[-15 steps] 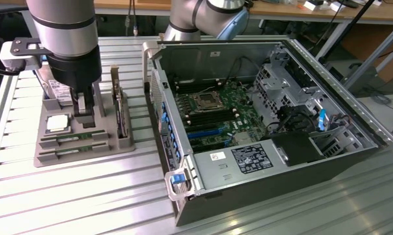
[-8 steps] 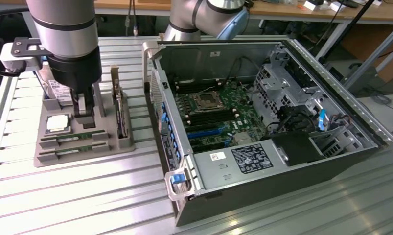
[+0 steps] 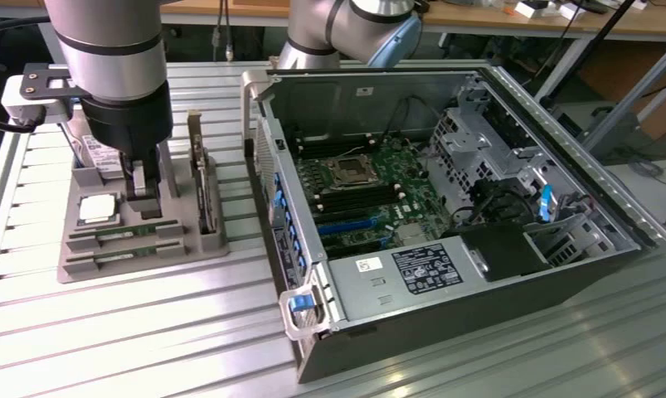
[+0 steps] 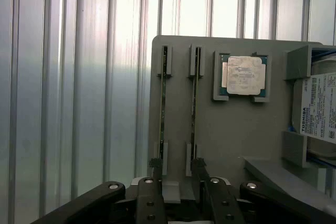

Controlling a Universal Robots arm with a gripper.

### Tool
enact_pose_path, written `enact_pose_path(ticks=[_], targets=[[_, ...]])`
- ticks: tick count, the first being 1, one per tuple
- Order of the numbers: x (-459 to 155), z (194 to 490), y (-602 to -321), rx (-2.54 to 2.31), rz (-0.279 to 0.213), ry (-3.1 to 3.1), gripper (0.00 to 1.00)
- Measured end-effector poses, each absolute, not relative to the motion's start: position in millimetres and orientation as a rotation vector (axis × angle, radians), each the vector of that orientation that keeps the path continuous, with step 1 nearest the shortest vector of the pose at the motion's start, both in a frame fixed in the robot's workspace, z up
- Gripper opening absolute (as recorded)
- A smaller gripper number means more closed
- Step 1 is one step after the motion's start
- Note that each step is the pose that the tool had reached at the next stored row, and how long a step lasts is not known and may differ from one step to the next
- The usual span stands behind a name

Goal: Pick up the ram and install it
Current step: 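Pick up the ram and move it above insertion slot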

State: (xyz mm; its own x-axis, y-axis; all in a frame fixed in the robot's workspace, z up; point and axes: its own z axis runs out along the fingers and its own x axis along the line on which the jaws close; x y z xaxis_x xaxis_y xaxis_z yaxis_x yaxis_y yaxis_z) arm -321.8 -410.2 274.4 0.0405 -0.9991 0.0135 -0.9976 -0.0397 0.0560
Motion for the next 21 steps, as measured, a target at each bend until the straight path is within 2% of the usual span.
enact_pose_path(ticks=[21], targets=[[-325.3, 268.2, -410.8, 2.229, -0.045, -2.141, 0.36]])
